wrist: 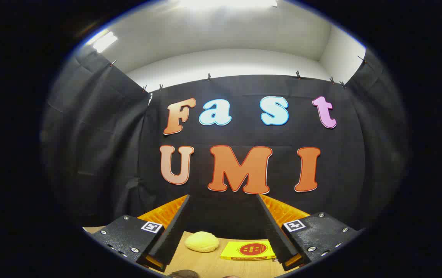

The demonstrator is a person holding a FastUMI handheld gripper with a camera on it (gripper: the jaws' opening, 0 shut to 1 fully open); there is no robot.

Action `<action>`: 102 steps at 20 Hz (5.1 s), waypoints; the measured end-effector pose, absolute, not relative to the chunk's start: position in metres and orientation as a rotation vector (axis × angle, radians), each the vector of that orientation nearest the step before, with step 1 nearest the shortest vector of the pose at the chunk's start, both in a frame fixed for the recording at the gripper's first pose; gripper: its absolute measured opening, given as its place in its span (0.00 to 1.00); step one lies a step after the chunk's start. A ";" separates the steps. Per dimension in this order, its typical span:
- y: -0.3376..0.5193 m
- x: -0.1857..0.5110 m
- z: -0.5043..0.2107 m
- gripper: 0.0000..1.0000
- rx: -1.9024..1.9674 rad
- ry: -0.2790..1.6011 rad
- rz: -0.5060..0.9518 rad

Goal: Open the storage box then place both shoes into the box .Put the left shoe in first, then the right shoe, with the right side of both shoes facing outward in a uniform manner.

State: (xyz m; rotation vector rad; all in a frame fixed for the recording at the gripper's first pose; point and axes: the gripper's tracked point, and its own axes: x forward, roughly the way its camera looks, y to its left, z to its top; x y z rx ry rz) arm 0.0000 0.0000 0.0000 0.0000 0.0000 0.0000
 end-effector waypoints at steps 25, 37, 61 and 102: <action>0.069 0.004 -0.022 0.98 0.085 0.096 0.174; 0.168 -0.023 -0.131 0.98 0.245 0.472 0.445; 0.301 -0.105 -0.319 0.96 0.583 1.160 0.685; 0.347 -0.079 -0.159 0.52 1.135 1.010 0.856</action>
